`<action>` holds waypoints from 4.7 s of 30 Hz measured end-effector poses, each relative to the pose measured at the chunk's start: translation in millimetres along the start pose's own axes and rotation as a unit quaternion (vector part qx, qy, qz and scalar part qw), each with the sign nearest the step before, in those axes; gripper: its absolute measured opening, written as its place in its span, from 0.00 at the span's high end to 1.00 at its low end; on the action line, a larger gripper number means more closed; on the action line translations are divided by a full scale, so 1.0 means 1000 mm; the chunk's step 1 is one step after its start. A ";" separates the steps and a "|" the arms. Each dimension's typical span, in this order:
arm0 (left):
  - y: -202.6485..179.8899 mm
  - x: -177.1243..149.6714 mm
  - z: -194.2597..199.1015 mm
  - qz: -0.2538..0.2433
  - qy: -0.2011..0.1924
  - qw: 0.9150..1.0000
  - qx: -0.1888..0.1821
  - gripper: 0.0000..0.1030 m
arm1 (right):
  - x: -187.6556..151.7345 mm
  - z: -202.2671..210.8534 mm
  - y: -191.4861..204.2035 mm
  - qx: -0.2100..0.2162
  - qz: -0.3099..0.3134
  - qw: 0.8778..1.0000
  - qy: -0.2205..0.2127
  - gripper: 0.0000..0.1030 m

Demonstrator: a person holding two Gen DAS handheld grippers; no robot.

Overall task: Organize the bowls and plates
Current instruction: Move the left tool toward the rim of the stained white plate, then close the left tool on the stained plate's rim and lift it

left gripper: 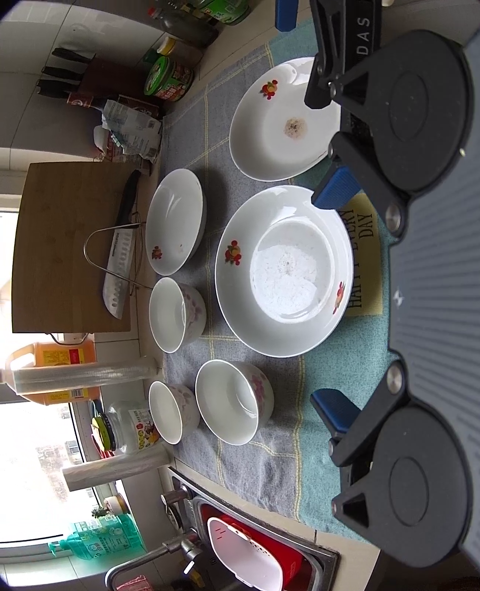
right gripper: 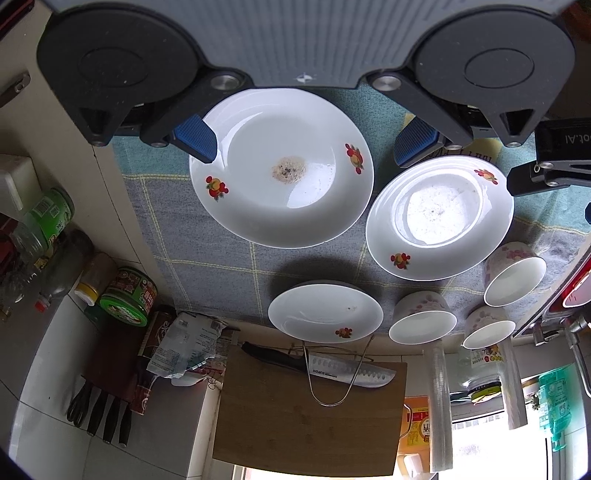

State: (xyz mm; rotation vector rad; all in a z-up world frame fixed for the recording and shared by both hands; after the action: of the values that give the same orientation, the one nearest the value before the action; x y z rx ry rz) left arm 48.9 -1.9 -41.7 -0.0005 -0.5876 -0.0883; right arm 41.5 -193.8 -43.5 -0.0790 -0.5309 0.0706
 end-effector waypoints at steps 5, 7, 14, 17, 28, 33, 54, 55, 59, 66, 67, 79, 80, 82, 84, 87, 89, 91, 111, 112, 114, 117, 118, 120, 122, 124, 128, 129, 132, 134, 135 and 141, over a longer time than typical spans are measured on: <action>0.000 0.002 -0.005 -0.005 -0.020 1.000 -0.014 0.01 | -0.008 -0.008 -0.010 0.008 0.005 1.000 -0.007 0.00; -0.001 0.003 -0.007 -0.009 -0.026 0.999 -0.019 0.01 | -0.012 -0.012 -0.014 0.011 0.005 1.000 -0.007 0.00; -0.004 0.005 -0.015 -0.017 -0.034 0.998 -0.041 0.01 | -0.030 -0.026 -0.020 0.031 0.008 0.999 -0.004 0.00; -0.004 0.004 -0.020 -0.024 -0.031 0.998 -0.043 0.01 | -0.041 -0.033 -0.019 0.043 0.022 0.999 -0.003 0.00; -0.002 0.010 -0.036 -0.038 -0.015 0.998 -0.050 0.01 | -0.060 -0.072 -0.025 0.050 0.016 0.999 0.015 0.00; -0.004 0.015 -0.046 -0.052 -0.006 0.997 -0.059 0.01 | -0.054 -0.085 -0.026 0.050 0.013 0.999 0.010 0.00; -0.066 0.058 -0.076 -0.189 0.004 0.962 -0.194 0.01 | -0.050 -0.094 -0.030 0.045 0.003 0.999 -0.015 0.00; -0.070 0.061 -0.076 -0.192 0.006 0.960 -0.201 0.01 | -0.050 -0.094 -0.030 0.045 0.004 0.999 -0.013 0.00; -0.092 0.072 -0.079 -0.216 0.006 0.952 -0.215 0.01 | -0.049 -0.095 -0.030 0.049 0.012 0.999 -0.006 0.00; -0.125 0.079 -0.081 -0.268 0.017 0.940 -0.211 0.01 | -0.050 -0.095 -0.032 0.060 0.034 0.997 -0.018 0.00; -0.130 0.080 -0.083 -0.275 0.020 0.937 -0.216 0.01 | -0.050 -0.095 -0.032 0.062 0.035 0.997 -0.017 0.00; -0.165 0.083 -0.118 -0.331 0.090 0.905 -0.252 0.02 | -0.052 -0.095 -0.038 0.067 0.039 0.996 -0.038 0.00; -0.165 0.083 -0.121 -0.330 0.095 0.905 -0.251 0.04 | -0.053 -0.094 -0.038 0.068 0.038 0.996 -0.042 0.00; -0.167 0.085 -0.129 -0.327 0.109 0.904 -0.253 0.07 | -0.053 -0.093 -0.038 0.068 0.038 0.996 -0.046 0.00; -0.168 0.086 -0.137 -0.321 0.124 0.904 -0.255 0.15 | -0.053 -0.093 -0.038 0.068 0.038 0.996 -0.047 0.00; -0.173 0.086 -0.143 -0.324 0.140 0.899 -0.259 0.20 | -0.054 -0.093 -0.038 0.070 0.039 0.995 -0.052 0.00; -0.177 0.086 -0.145 -0.328 0.147 0.896 -0.262 0.20 | -0.055 -0.092 -0.038 0.071 0.042 0.995 -0.058 0.00; -0.179 0.086 -0.147 -0.330 0.150 0.895 -0.261 0.20 | -0.056 -0.091 -0.038 0.075 0.045 0.994 -0.059 0.00; -0.191 0.088 -0.157 -0.378 0.201 0.869 -0.247 0.24 | -0.051 -0.095 -0.045 0.110 0.094 0.987 -0.065 0.00; -0.191 0.088 -0.158 -0.378 0.203 0.869 -0.247 0.24 | -0.051 -0.095 -0.045 0.112 0.097 0.987 -0.066 0.00; -0.192 0.088 -0.159 -0.378 0.206 0.868 -0.247 0.24 | -0.050 -0.095 -0.045 0.116 0.101 0.986 -0.067 0.00; -0.194 0.086 -0.161 -0.378 0.208 0.869 -0.244 0.24 | -0.051 -0.095 -0.046 0.120 0.105 0.985 -0.069 0.00; -0.194 0.085 -0.161 -0.377 0.210 0.868 -0.243 0.24 | -0.051 -0.095 -0.046 0.121 0.107 0.985 -0.069 0.00; -0.195 0.084 -0.163 -0.379 0.213 0.868 -0.242 0.24 | -0.050 -0.095 -0.046 0.123 0.107 0.984 -0.069 0.00; -0.195 0.083 -0.164 -0.378 0.214 0.867 -0.243 0.24 | -0.050 -0.095 -0.046 0.124 0.108 0.984 -0.069 0.00; -0.196 0.083 -0.165 -0.378 0.216 0.866 -0.244 0.24 | -0.050 -0.095 -0.046 0.125 0.109 0.984 -0.068 0.00; -0.199 0.083 -0.168 -0.378 0.219 0.866 -0.245 0.24 | -0.052 -0.094 -0.048 0.123 0.107 0.984 -0.068 0.00; -0.199 0.082 -0.169 -0.378 0.218 0.866 -0.244 0.24 | -0.052 -0.094 -0.048 0.123 0.106 0.984 -0.068 0.00; -0.200 0.082 -0.170 -0.377 0.218 0.866 -0.245 0.25 | -0.051 -0.095 -0.048 0.123 0.108 0.984 -0.065 0.00; -0.200 0.083 -0.170 -0.376 0.217 0.867 -0.246 0.25 | -0.049 -0.096 -0.047 0.122 0.108 0.985 -0.063 0.00; -0.199 0.083 -0.169 -0.375 0.217 0.867 -0.246 0.25 | -0.049 -0.096 -0.047 0.121 0.109 0.985 -0.062 0.00; -0.197 0.083 -0.167 -0.383 0.210 0.864 -0.250 0.26 | -0.047 -0.096 -0.045 0.116 0.111 0.985 -0.056 0.00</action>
State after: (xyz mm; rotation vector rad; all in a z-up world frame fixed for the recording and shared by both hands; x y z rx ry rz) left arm 193.8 -209.6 -139.9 -0.2491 -0.0802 -0.9968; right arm 51.6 -248.0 -145.3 0.0952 -0.6211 0.3553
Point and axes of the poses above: each gripper's, at about its wrist camera, not at the fingertips, and z roughly against the way its jaws point, y to its left, x to its top, the point moved 7 cm from there along -z, roughly the way its jaws point, and after that the axes turned 9 degrees about y, right-handed, at the moved point
